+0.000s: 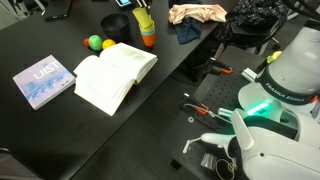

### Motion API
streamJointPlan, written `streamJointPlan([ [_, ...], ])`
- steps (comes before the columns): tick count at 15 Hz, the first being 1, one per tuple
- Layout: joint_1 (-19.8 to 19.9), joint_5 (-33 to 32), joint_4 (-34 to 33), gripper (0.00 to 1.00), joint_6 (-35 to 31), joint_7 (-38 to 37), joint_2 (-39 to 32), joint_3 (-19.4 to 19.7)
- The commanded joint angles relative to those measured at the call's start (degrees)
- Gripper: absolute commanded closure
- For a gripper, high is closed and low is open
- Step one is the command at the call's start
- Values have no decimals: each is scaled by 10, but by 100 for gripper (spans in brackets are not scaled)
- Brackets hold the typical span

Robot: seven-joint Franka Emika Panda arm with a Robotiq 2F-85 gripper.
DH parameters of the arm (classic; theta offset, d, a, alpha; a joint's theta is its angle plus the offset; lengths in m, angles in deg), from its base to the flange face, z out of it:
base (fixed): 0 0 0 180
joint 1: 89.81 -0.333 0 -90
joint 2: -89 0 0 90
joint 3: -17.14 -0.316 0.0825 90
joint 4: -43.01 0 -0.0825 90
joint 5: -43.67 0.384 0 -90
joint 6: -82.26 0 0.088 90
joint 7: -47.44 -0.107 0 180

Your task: Stack the cups together

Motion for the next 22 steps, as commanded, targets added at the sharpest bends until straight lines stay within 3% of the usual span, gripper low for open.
streamJointPlan([
  [1,5,2,4,96,-1,8,6,-2],
  [16,4,-16,27,95,-72,-3,1,6],
  [17,4,-14,28,85,-74,-2,0,6],
  [18,4,-14,28,66,-72,-2,-1,6],
  [22,8,-3,23,36,-56,6,2,2],
])
